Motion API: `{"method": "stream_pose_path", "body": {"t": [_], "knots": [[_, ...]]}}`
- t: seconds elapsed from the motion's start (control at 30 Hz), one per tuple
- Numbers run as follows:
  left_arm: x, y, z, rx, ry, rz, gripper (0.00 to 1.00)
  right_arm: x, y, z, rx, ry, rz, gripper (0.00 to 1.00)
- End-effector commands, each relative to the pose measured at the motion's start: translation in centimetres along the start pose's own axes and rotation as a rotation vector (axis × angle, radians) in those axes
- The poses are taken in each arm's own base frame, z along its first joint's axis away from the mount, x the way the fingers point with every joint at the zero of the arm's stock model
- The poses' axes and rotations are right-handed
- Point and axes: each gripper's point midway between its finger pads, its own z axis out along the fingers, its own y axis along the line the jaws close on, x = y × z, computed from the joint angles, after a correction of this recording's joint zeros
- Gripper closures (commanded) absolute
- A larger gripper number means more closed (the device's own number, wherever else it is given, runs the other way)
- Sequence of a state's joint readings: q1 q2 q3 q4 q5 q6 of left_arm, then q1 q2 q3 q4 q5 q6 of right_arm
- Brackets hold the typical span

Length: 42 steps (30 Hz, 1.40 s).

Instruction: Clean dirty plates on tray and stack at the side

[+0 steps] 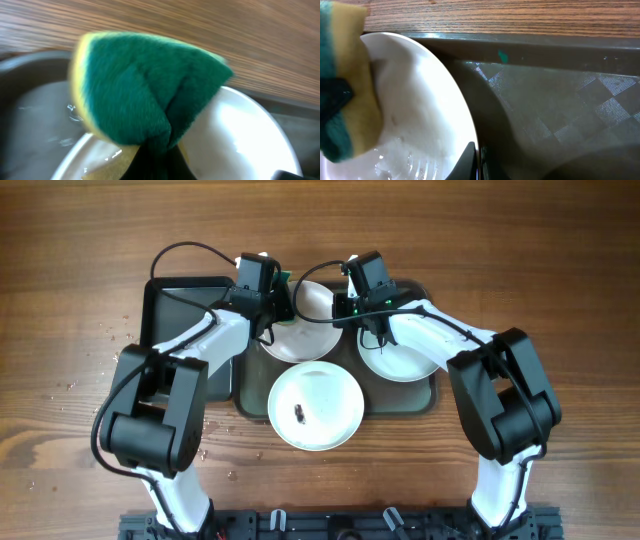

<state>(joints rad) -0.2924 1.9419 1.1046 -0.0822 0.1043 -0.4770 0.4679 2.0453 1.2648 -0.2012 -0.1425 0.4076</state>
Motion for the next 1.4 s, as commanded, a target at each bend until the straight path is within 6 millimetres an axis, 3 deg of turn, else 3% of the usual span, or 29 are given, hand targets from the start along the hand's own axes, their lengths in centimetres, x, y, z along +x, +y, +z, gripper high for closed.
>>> {"method": "stream_pose_path", "body": {"t": [0.0, 0.2, 0.43, 0.63, 0.87, 1.0, 1.37], "knots": [[3.6, -4.6, 0.5, 0.257, 0.167, -0.021, 0.96, 0.3, 0.3, 0.6, -0.010, 0.006, 0.005, 0.96], [2.4, -5.4, 0.0, 0.282, 0.138, -0.055, 0.96, 0.3, 0.3, 0.6, -0.010, 0.006, 0.006, 0.96], [-1.6, -8.4, -4.7, 0.353, 0.022, -0.021, 0.96, 0.3, 0.3, 0.6, -0.010, 0.006, 0.005, 0.96], [-2.5, -7.1, -7.4, 0.240, 0.151, -0.090, 0.96, 0.2, 0.3, 0.6, -0.012, 0.002, 0.005, 0.96], [-2.8, -7.6, -10.9, 0.179, 0.249, -0.061, 0.96, 0.2, 0.4, 0.6, -0.012, 0.001, 0.004, 0.96], [-1.8, -7.0, -10.4, 0.150, 0.289, -0.058, 0.96, 0.3, 0.5, 0.6, -0.018, 0.007, 0.005, 0.96], [-0.3, -5.6, -6.4, 0.113, 0.349, -0.077, 0.96, 0.9, 1.8, 0.5, -0.098, 0.042, -0.045, 0.96]]}}
